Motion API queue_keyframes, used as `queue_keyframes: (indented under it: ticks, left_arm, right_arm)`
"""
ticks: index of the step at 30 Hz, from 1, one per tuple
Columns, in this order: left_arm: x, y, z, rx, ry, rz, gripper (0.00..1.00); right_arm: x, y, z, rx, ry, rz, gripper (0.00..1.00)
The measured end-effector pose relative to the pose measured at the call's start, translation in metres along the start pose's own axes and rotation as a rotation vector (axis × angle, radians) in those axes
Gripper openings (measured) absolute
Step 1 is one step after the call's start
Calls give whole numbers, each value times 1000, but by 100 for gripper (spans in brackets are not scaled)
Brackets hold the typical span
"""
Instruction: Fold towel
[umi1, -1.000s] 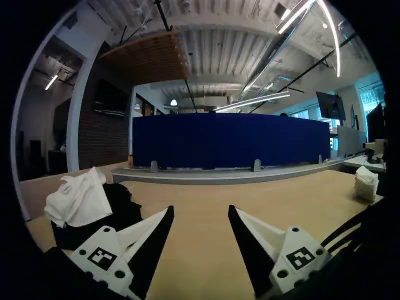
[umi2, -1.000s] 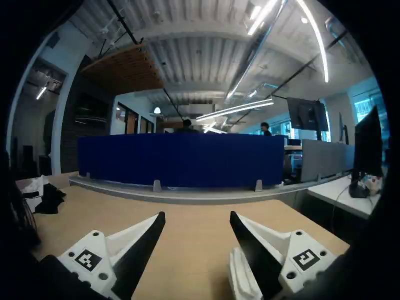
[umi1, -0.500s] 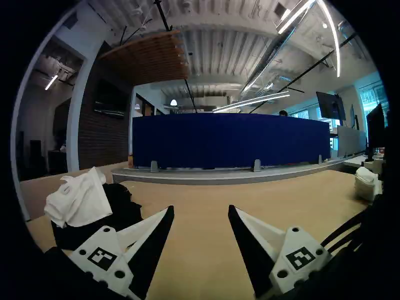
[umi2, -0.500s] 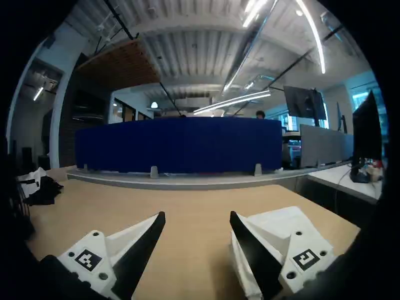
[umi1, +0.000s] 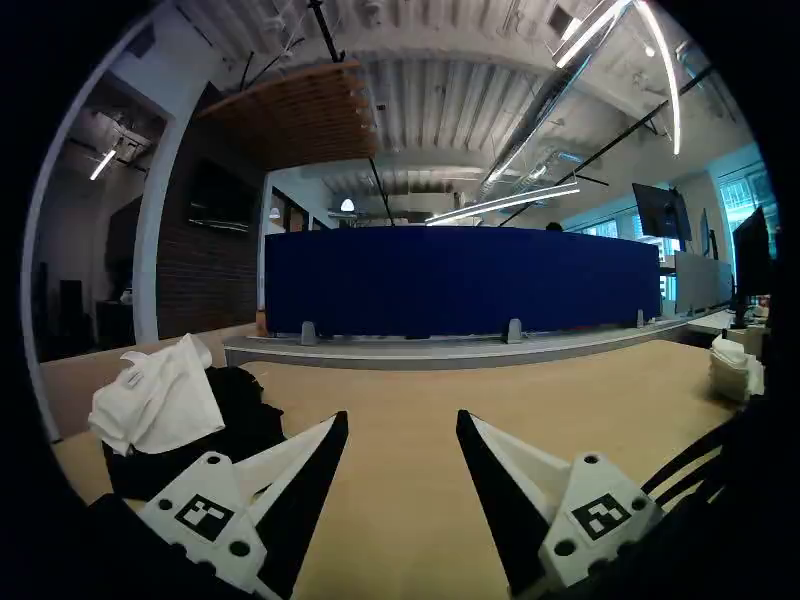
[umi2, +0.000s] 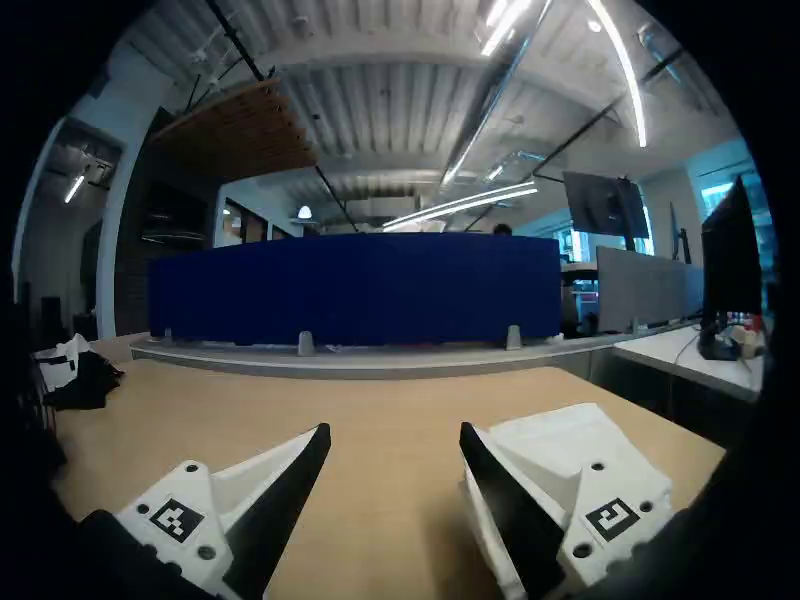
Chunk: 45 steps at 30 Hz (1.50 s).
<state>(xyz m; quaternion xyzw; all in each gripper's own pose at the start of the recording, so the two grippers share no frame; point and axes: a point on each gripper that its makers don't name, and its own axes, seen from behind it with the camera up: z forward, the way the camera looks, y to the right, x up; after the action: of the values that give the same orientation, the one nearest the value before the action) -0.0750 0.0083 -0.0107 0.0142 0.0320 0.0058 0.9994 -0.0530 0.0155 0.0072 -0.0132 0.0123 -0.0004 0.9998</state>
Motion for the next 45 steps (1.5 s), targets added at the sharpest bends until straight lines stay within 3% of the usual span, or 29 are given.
queue_keyframes:
  ticks: [45]
  left_arm:
    - [0,-1,1,0,0,0,80]
  right_arm:
    - [-12,-14,-2,2,1,-16,100]
